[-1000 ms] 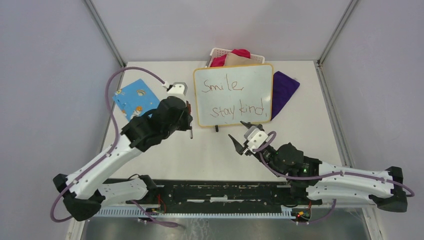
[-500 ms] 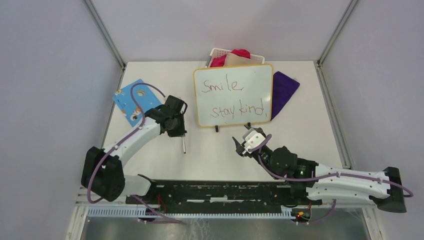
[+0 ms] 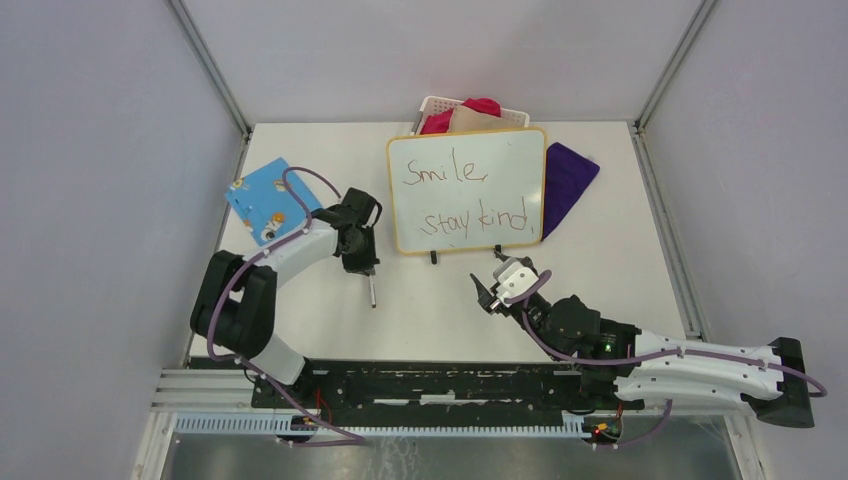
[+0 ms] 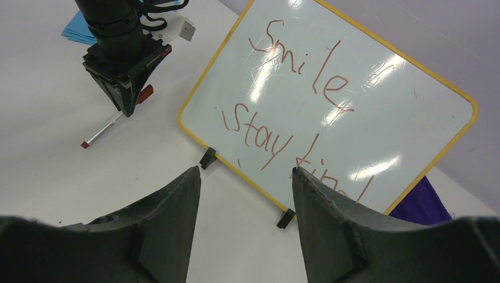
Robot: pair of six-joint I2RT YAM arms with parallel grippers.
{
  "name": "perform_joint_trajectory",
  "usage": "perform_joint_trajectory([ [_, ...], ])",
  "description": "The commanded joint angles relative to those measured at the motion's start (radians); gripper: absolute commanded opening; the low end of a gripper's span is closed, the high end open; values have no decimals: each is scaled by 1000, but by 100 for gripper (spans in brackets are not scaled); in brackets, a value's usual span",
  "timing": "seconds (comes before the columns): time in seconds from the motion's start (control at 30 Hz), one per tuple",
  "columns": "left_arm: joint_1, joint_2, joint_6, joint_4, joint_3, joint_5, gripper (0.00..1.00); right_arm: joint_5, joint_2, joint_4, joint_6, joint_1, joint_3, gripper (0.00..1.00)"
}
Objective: Write a sentence on the whiteboard
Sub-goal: Place the whiteboard marker at the center of the board.
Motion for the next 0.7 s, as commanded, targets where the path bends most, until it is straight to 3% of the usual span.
perform_joint_trajectory([
  [0.0,3,26,47,56,33,0,2,29,3,38,-7,1,14,64],
  [0.23,4,55,59,79,11,-9,2,31,15,47,-10,-1,20,63],
  [0.67,3,83,72,108,-22,-15,11,46,17,45,-13,-1,25,63],
])
